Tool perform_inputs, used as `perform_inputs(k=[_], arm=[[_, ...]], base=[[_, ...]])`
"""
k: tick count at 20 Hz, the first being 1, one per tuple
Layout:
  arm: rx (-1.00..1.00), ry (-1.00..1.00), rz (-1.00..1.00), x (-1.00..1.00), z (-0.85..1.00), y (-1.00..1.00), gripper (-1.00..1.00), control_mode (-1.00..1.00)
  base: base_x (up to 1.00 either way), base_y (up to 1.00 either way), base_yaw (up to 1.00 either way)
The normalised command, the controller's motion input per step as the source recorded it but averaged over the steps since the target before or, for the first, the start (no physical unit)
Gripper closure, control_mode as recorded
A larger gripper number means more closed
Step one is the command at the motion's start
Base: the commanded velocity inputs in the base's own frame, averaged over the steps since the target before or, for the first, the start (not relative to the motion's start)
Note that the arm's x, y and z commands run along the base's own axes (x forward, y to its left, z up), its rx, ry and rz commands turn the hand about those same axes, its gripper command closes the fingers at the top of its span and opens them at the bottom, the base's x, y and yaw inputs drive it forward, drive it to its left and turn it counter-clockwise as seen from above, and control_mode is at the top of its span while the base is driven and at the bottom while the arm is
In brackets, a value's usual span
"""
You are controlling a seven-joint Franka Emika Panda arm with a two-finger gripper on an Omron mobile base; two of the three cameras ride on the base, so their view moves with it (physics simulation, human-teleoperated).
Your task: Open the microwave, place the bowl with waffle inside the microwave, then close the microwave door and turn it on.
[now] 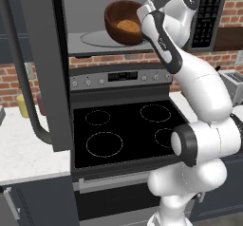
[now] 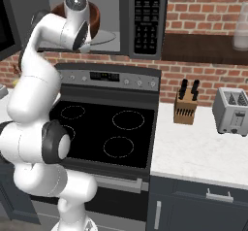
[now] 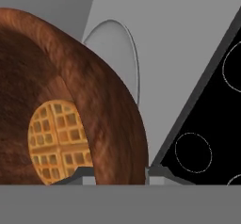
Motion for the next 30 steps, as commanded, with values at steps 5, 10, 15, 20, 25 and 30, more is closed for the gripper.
perform_inputs(k=[5, 10, 15, 20, 25, 30], arm=[[0.00, 0.00, -0.08, 0.70, 0.00, 0.11, 1.00, -1.00], [0.00, 0.00, -0.04, 0.56, -0.09, 0.12, 1.00, -1.00], [0.00, 0.00, 0.00, 0.17, -0.25, 0.17, 1.00, -1.00], [0.00, 0.01, 0.00, 0.00, -0.42, 0.23, -1.00, -1.00], [0.00, 0.00, 0.00, 0.09, -0.31, 0.05, -1.00, -1.00], [0.00, 0.00, 0.00, 0.01, -0.08, 0.00, -1.00, -1.00]], base=[[0.00, 0.00, 0.00], [0.00, 0.00, 0.00], [0.00, 0.00, 0.00], [0.00, 0.00, 0.00], [0.00, 0.00, 0.00], [0.00, 0.00, 0.00]])
